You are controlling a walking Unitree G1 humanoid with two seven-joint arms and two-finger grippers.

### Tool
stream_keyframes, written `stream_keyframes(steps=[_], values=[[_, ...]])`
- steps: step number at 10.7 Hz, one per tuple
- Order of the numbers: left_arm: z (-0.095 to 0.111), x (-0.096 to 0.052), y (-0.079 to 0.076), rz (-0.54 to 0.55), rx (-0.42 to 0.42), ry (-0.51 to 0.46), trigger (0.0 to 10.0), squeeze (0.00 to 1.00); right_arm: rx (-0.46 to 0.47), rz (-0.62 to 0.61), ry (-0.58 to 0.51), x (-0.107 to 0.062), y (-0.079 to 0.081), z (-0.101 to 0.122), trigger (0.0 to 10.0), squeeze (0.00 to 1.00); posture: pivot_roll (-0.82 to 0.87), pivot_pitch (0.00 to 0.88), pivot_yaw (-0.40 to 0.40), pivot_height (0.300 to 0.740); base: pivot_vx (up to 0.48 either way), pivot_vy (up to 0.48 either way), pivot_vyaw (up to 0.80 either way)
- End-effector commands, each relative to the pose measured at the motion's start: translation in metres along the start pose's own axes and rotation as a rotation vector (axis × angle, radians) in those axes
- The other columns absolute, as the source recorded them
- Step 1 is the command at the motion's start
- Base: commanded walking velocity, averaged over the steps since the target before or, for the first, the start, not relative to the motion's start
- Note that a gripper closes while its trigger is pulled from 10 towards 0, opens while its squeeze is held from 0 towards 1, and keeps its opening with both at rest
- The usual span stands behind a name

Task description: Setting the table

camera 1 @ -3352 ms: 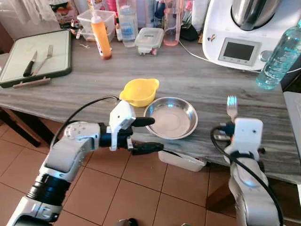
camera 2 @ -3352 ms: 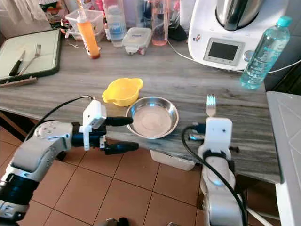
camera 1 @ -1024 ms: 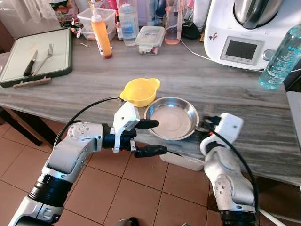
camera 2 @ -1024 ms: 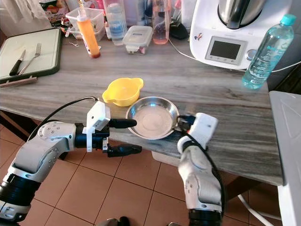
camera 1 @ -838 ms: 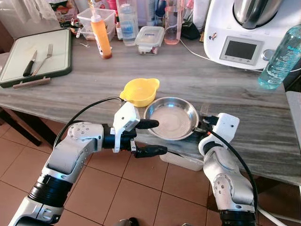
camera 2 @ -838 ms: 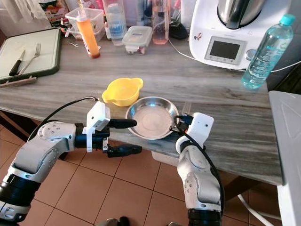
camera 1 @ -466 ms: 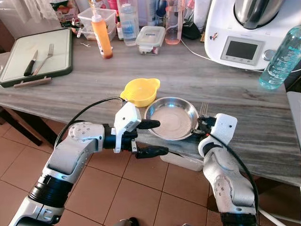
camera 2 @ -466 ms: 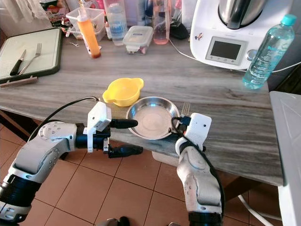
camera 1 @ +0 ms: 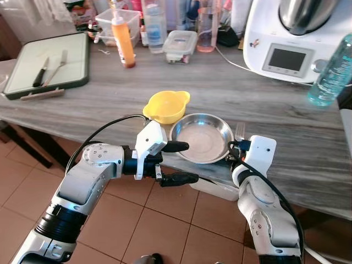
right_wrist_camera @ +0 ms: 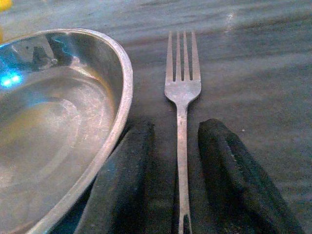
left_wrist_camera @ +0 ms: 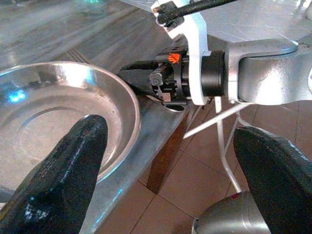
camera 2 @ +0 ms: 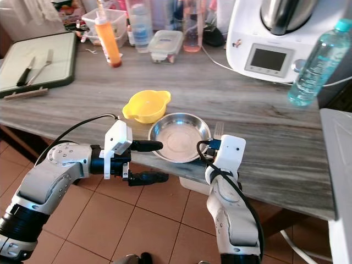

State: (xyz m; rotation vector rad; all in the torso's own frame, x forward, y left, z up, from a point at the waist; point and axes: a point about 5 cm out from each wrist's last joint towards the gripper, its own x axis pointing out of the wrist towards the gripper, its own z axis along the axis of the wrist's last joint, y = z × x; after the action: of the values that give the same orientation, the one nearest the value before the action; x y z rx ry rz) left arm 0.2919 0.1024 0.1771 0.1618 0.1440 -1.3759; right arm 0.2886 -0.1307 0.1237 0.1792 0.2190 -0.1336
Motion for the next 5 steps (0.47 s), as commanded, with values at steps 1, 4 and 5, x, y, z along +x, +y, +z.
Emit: stream_keyframes(steps=[1,4,5], values=[[0.0002,0.0006,-0.0014,-0.004,0.01,0.01,10.0,0.0,-0.013,-0.035,0.065,-0.0037,-0.0011,-0.0151,10.0,1.0,-0.02,0.133,0.078,0.74,0.0,0.0,0.0],[0.0001,0.0013,-0.0015,-0.005,0.012,0.009,10.0,0.0,-0.016,-0.041,0.07,-0.0041,-0.0011,-0.0166,10.0,1.0,-0.02,0.133,0.079,0.74,0.0,0.0,0.0],[0.0001,0.0015,-0.0017,-0.005,0.013,0.009,10.0,0.0,-0.023,-0.054,0.047,-0.0047,-0.0021,-0.0137,10.0,1.0,-0.02,0.133,0.079,0.74,0.0,0.0,0.0]])
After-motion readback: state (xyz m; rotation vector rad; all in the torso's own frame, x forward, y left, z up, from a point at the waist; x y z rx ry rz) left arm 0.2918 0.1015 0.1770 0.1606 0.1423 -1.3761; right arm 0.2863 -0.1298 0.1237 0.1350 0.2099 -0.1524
